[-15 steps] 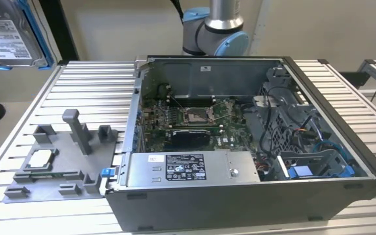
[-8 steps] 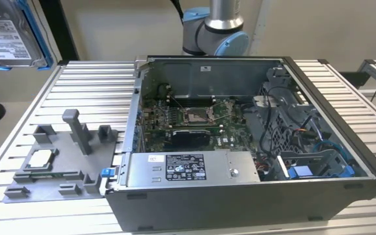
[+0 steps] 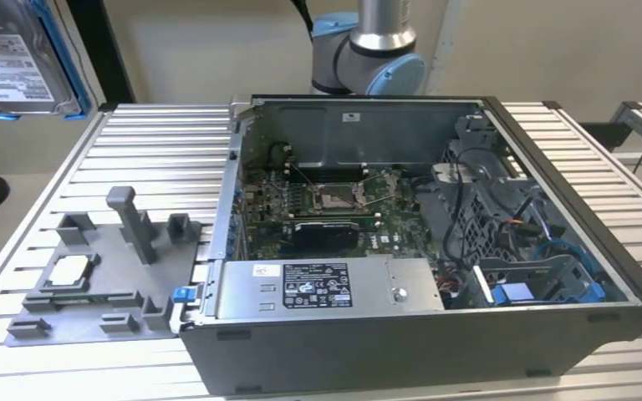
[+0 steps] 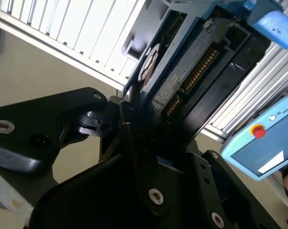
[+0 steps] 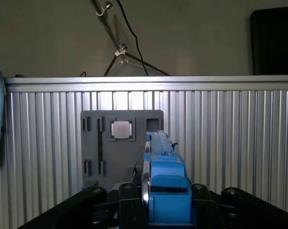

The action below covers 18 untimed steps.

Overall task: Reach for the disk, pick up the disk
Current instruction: 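Pick up the disk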

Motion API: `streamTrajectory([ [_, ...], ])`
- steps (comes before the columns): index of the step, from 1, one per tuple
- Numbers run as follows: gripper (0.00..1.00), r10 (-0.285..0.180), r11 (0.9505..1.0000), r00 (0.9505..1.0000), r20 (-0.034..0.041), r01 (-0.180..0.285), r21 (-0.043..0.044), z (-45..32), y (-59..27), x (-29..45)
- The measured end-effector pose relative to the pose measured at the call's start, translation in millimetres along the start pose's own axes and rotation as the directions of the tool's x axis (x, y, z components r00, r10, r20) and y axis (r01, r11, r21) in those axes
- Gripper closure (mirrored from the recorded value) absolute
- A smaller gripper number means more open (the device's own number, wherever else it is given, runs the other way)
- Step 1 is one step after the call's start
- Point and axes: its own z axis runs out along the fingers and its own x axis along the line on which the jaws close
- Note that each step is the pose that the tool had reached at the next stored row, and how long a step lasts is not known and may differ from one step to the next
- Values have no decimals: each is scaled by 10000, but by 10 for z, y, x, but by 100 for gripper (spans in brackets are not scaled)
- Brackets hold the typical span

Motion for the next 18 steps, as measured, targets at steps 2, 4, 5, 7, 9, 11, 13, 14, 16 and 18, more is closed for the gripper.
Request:
streamTrajectory([
  [2, 100, -1, 10000, 10000, 0, 1, 0, -1, -32, 0],
  [4, 100, -1, 10000, 10000, 0, 1, 0, -2, -77, -1],
  [5, 100, -1, 10000, 10000, 1, 1, 0, -2, -102, -2],
  [7, 100, -1, 10000, 10000, 0, 1, 1, -3, -154, -3],
  [9, 100, -1, 10000, 10000, 1, 1, 1, -5, -205, -5],
  [11, 100, -1, 10000, 10000, 0, 1, 1, -6, -257, -6],
  [13, 100, -1, 10000, 10000, 0, 1, 1, -7, -312, -8],
  [14, 100, -1, 10000, 10000, 0, 1, 0, -8, -335, -8],
  [16, 100, -1, 10000, 10000, 0, 1, 0, -10, -393, -10],
  [18, 100, -1, 10000, 10000, 1, 1, 2, -11, -448, -12],
])
